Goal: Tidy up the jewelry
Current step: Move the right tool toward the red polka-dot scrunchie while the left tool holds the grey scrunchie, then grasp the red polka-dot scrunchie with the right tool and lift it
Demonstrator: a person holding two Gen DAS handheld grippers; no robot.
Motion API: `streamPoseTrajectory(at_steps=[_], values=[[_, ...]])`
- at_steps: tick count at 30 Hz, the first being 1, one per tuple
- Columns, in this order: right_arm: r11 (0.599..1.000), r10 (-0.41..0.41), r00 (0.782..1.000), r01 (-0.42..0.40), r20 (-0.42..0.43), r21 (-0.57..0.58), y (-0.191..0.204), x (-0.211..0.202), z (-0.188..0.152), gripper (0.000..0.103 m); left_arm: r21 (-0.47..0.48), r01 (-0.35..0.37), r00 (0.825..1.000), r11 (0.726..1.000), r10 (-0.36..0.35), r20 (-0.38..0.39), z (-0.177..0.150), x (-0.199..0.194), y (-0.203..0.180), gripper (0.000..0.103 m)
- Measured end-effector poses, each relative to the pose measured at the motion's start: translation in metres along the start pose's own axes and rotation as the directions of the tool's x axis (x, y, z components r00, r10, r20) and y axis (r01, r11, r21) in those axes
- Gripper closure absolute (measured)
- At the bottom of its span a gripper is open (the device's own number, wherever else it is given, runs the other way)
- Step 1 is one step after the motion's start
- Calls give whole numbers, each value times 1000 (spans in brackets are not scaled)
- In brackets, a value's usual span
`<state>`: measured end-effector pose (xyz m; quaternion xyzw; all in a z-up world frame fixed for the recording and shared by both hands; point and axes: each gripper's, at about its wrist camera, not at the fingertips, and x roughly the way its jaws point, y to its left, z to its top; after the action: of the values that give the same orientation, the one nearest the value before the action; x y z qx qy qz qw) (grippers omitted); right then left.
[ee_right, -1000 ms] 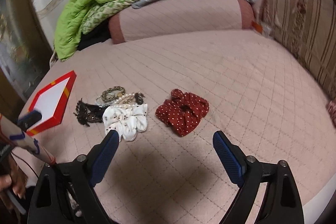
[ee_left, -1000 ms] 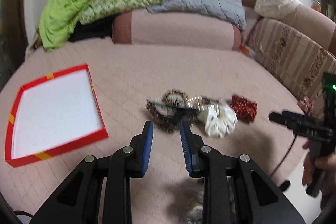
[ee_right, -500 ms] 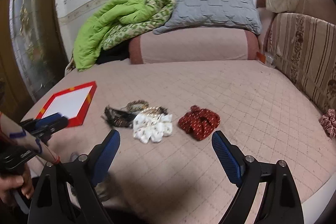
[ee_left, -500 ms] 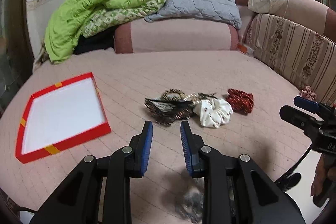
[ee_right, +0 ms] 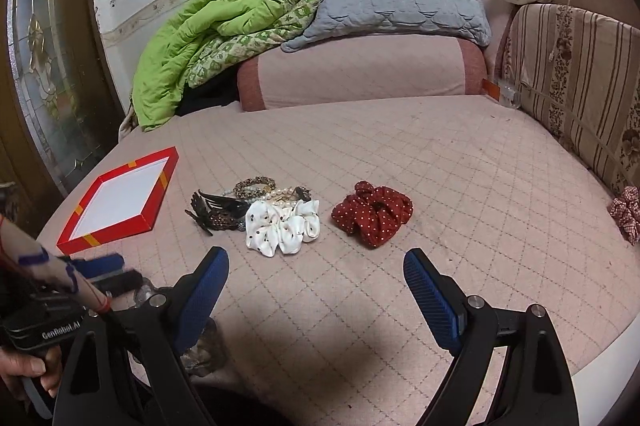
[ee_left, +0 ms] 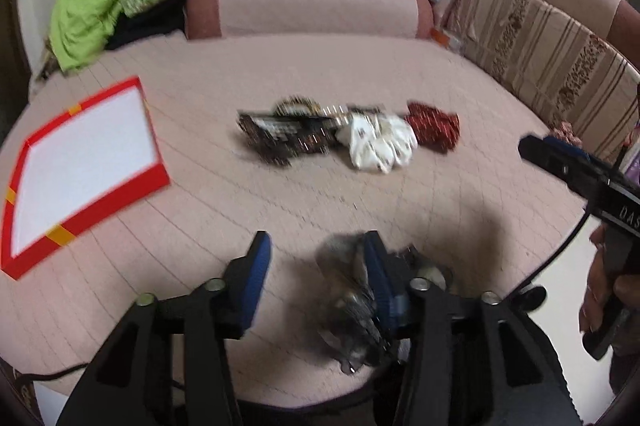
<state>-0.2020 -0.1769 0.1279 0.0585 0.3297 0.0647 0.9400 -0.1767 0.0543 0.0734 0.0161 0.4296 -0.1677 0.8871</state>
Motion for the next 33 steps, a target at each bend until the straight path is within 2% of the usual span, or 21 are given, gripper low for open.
streamPoseTrajectory(at_steps=[1, 4, 8, 10, 12, 13, 14, 18, 20, 24, 27, 28, 30, 31, 32, 33], values=[[1000, -1, 1000, 1, -2, 1, -1, 1, 0, 11, -9, 16, 999, 1000, -16, -28, -2, 5, 0, 46], [1000, -4, 1000, 4, -12, 10, -5, 5, -1, 11, -36, 57, 992, 998, -61, -112, -8, 24, -1, 46], [999, -3, 999, 4, -33, 36, -14, 11, -4, 11, -44, 58, 982, 997, -65, -175, -12, 43, -4, 46], [999, -2, 999, 4, -41, 44, -18, 13, -5, 11, -32, 67, 981, 997, -72, -182, -12, 49, -9, 46], [999, -7, 998, 10, -57, 49, -23, 19, -4, 11, -11, 79, 984, 997, -79, -160, -10, 49, -14, 60], [998, -9, 998, 13, -67, 53, -26, 23, -3, 11, -7, 93, 985, 996, -93, -147, -9, 50, -16, 73], [998, -14, 997, 18, -70, 59, -30, 26, -2, 11, -6, 102, 986, 995, -102, -131, -7, 50, -17, 77], [995, -52, 993, 61, -109, 80, -48, 51, 9, 11, -12, 104, 994, 995, -104, -20, 4, 43, -13, 78], [992, -60, 990, 74, -127, 105, -59, 67, 15, 11, -10, 73, 996, 997, -72, 60, 11, 35, -7, 78], [988, -60, 983, 83, -174, 129, -70, 105, 25, 11, -69, 35, 986, 997, -23, 168, 16, 21, 14, 78], [984, -58, 975, 92, -212, 152, -75, 133, 29, 11, -113, 30, 980, 993, -7, 198, 16, 15, 28, 78], [982, -53, 974, 92, -222, 168, -77, 144, 30, 15, -117, 24, 980, 993, 0, 199, 16, 13, 32, 78], [983, -53, 964, 96, -259, 157, -75, 162, 28, 45, -120, 17, 980, 993, 8, 200, 16, 13, 35, 78], [985, -52, 957, 97, -284, 145, -73, 170, 26, 66, -122, 15, 979, 992, 10, 202, 16, 13, 36, 78], [985, -63, 958, 105, -280, 137, -72, 170, 25, 81, -123, 13, 979, 992, 13, 203, 16, 11, 39, 78], [987, -59, 964, 96, -258, 132, -69, 166, 25, 90, -127, 10, 978, 992, 16, 206, 13, 8, 41, 78]])
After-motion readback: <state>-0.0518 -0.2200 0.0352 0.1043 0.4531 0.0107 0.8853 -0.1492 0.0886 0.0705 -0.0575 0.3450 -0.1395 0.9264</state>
